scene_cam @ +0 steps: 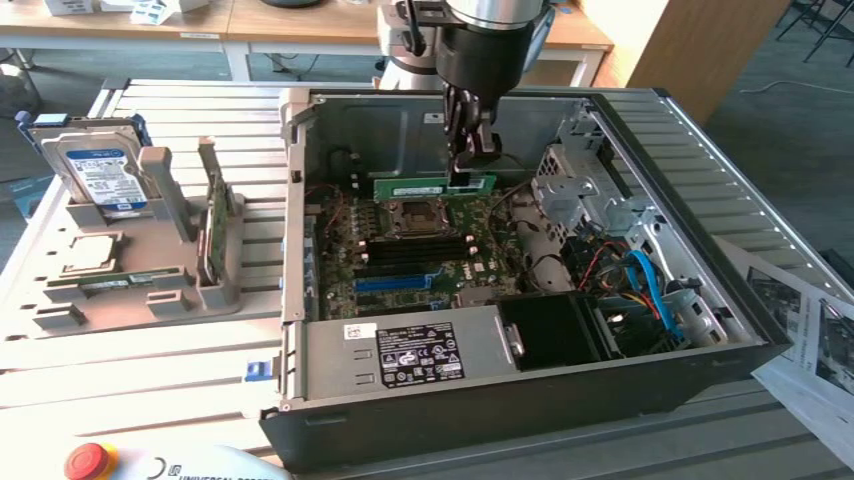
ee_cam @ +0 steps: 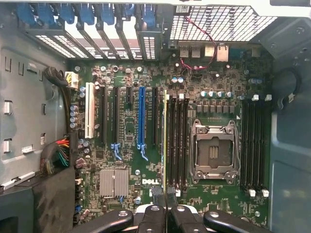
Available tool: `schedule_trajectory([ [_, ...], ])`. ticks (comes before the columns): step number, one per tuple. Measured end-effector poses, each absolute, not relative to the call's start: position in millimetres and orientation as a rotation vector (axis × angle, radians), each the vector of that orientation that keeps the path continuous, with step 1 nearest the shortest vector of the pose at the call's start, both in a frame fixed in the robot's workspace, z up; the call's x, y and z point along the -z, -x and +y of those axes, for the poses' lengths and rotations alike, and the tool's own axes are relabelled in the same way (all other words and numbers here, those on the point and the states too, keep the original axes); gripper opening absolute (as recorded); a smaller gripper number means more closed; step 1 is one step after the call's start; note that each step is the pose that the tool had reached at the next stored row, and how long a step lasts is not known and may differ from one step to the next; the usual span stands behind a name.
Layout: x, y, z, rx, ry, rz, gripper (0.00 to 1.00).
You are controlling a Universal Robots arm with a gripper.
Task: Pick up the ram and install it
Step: 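Insert the ram into the slot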
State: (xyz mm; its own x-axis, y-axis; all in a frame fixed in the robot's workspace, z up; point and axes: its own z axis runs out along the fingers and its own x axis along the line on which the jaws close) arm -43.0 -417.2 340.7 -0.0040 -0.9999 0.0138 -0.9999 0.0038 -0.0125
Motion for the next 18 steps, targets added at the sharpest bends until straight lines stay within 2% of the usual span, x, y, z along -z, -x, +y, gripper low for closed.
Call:
schedule_trajectory([
  [18,-327.1,43.5,-417.1,-0.029,-2.216,-2.225,0.12],
])
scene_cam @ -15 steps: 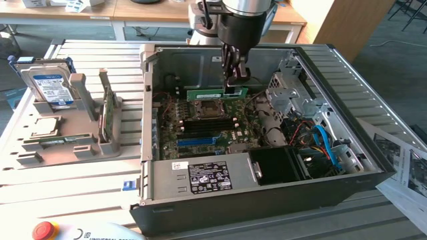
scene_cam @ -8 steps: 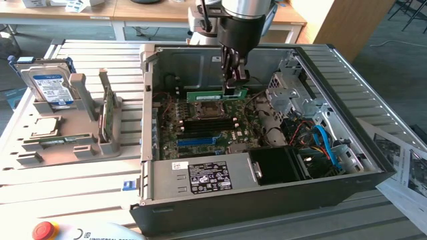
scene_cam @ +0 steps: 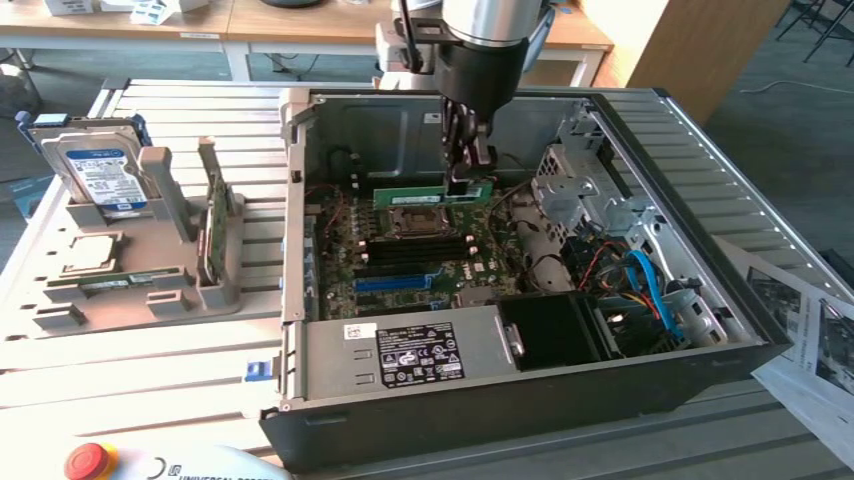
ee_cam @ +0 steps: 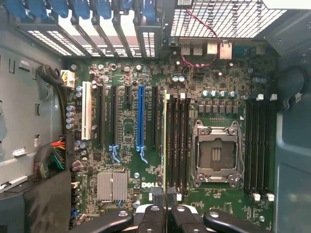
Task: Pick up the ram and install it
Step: 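Insert the ram into the slot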
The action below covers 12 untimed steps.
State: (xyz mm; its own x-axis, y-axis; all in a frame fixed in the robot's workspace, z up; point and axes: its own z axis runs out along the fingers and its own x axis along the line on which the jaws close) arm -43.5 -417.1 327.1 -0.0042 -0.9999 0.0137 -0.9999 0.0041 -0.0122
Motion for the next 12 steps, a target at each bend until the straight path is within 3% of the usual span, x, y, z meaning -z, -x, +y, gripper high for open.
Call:
schedule_trajectory([
  [12,-316.0,43.8,-417.1,-0.029,-2.216,-2.225,0.12],
])
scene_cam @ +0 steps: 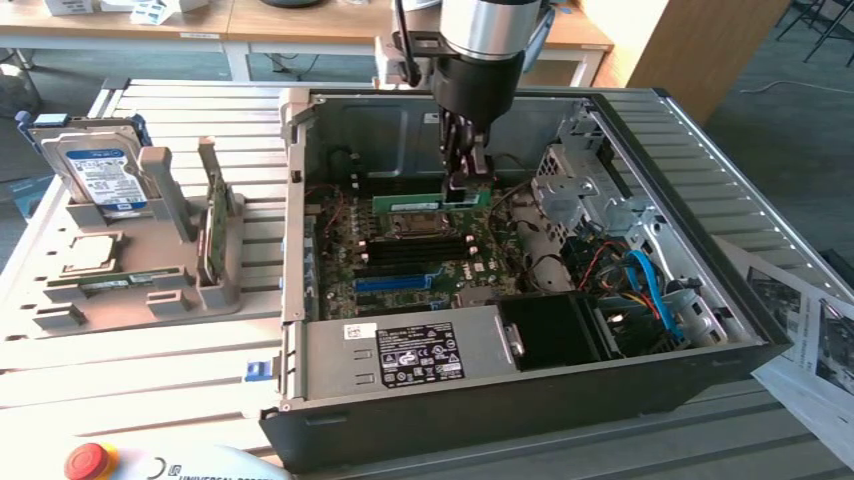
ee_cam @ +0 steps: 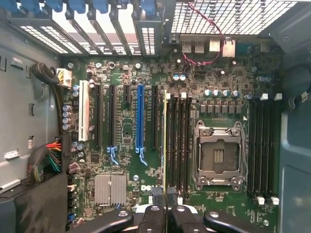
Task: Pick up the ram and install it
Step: 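Insert the ram into the slot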
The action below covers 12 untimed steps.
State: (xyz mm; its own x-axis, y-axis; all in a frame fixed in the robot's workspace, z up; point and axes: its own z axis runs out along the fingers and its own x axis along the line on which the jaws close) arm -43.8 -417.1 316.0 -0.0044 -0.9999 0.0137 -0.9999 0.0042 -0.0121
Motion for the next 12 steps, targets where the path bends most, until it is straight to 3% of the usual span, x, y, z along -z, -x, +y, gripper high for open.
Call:
schedule_trajectory([
  [12,-304.2,44.6,-417.1,-0.029,-2.215,-2.225,0.12],
])
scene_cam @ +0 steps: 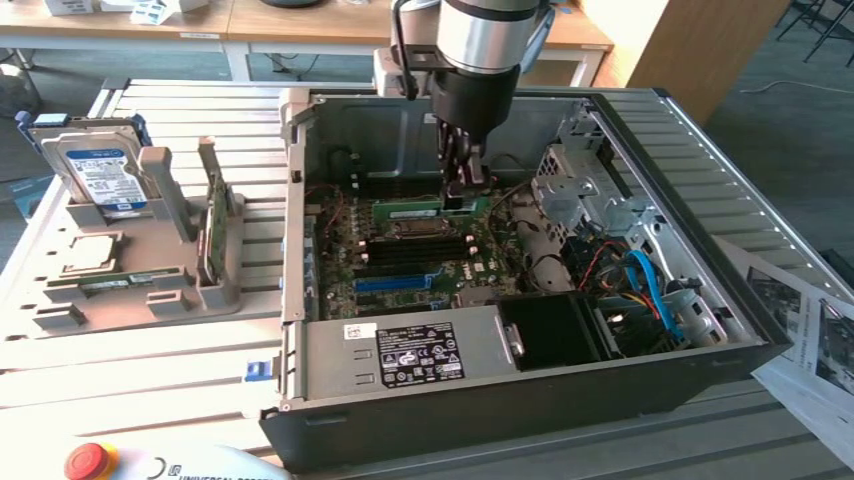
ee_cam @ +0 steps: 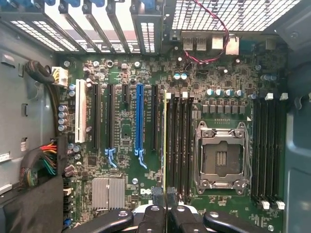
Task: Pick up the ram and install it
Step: 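Insert the ram into the slot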
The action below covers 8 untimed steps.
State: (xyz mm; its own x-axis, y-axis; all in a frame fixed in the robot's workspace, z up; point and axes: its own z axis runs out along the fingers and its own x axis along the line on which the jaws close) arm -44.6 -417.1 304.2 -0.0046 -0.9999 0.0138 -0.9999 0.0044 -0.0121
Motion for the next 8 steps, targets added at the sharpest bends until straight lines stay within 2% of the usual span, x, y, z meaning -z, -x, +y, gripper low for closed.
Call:
schedule_trajectory([
  [8,-296.7,45.1,-417.0,-0.029,-2.215,-2.226,0.12],
])
